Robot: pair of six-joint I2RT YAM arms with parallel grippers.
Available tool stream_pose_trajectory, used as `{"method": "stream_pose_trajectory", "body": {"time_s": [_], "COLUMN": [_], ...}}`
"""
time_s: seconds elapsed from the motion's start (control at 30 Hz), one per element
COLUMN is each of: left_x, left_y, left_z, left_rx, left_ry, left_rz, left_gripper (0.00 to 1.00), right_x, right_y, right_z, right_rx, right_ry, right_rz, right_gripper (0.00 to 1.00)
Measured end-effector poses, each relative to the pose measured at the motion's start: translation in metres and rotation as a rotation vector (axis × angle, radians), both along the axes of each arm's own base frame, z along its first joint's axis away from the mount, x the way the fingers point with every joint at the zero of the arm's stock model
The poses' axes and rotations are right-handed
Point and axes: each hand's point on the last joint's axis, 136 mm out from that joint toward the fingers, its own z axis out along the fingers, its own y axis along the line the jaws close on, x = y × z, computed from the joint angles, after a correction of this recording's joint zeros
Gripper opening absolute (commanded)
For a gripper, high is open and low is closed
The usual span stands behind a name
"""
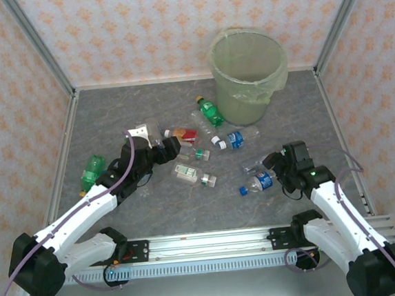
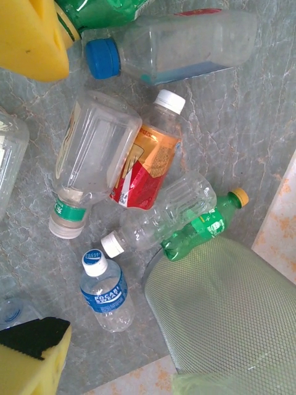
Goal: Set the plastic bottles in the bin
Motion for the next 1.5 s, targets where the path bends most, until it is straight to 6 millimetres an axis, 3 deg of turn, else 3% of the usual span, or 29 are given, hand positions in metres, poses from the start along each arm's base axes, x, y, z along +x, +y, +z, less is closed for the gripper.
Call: {"method": "stream_pose_trajectory", "body": {"time_s": [0.27,0.67,1.5], "left_x": [-0.004,-0.010,-0.006], "left_y": [-0.001,-0.004,-0.007], "left_z": [-0.003,-0.001,0.008], "left_rx": [0.012,0.029,0.041], "left_ry": [0.013,0.008,0.000], "left_rz": [-0.014,-0.045,-0.056], "left_gripper": [0.99,0.99,0.99], "right_x": [-0.007,-0.021,-0.001], "right_y": [0.005,0.016,0.029], "right_z": [0.004,-0.034,-0.043], "right_rx": [0.038,0.127,0.189], "right_ry": [0.022,0.102,0.059], "right_rz": [0.001,-0.013,0.000], "right_gripper": [0.84,0.79,0.66]}}
